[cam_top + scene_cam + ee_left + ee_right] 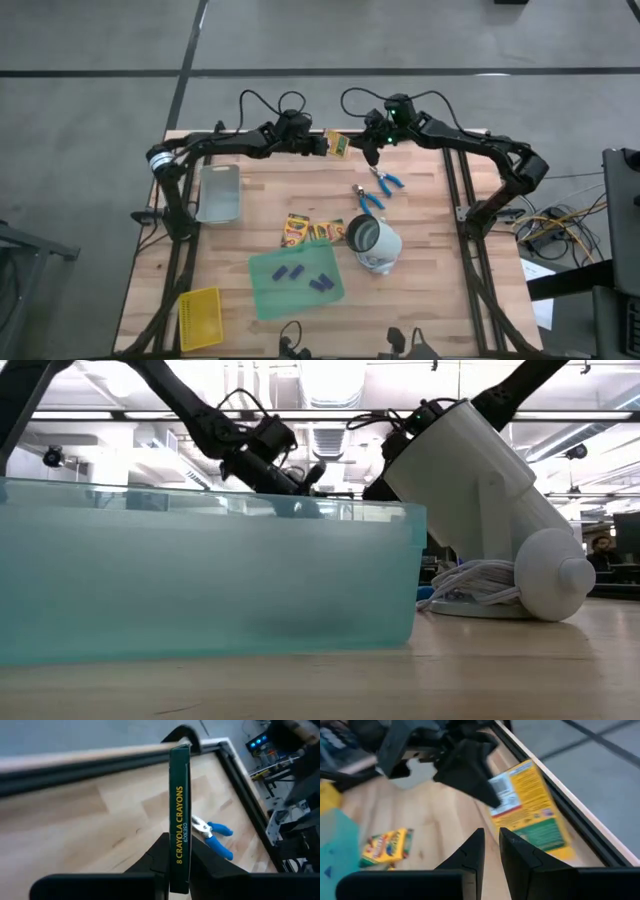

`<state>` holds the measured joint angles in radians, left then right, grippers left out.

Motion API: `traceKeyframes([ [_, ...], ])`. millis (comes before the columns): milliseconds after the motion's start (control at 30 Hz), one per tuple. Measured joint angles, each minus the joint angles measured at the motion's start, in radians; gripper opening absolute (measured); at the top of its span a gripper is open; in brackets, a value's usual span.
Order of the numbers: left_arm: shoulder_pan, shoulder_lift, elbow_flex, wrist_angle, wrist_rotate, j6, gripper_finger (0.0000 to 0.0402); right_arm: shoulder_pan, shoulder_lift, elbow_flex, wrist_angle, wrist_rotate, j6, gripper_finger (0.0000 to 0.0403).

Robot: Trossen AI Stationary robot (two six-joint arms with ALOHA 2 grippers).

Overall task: Pick & Place School Supplies
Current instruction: Put the yellow crayon box into the gray bin

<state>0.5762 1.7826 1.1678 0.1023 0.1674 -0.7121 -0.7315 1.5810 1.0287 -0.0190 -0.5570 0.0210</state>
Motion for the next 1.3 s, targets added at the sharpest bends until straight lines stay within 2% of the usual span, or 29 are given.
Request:
traceKeyframes([
  [167, 0.0, -0.081, 0.001, -0.015, -0.042, 0.085, 0.0036, 0.0, 0.0, -0.051, 0.131, -0.051, 0.028, 0.0057],
  [367, -0.003, -0.213, 0.0, -0.124, -0.153, 0.203, 0.0036, 0.0, -0.024, -0.058, 0.133, -0.053, -0.032, 0.0057],
  [700, -0.025, -0.388, -0.01, -0.349, -0.243, 0.294, 0.0037, -0.003, -0.246, -0.13, 0.131, -0.049, -0.162, 0.0057],
  [800, -0.038, -0.416, -0.01, -0.416, -0.282, 0.295, 0.004, -0.003, -0.329, -0.173, 0.128, -0.049, -0.196, 0.0057],
  [1033, -0.062, -0.484, -0.01, -0.628, -0.287, 0.247, 0.0038, -0.003, -0.514, -0.256, 0.127, -0.046, -0.244, 0.0057],
  [1300, -0.072, -0.585, -0.01, -0.863, -0.297, 0.132, 0.004, -0.002, -0.636, -0.271, 0.13, -0.046, -0.242, 0.0057],
])
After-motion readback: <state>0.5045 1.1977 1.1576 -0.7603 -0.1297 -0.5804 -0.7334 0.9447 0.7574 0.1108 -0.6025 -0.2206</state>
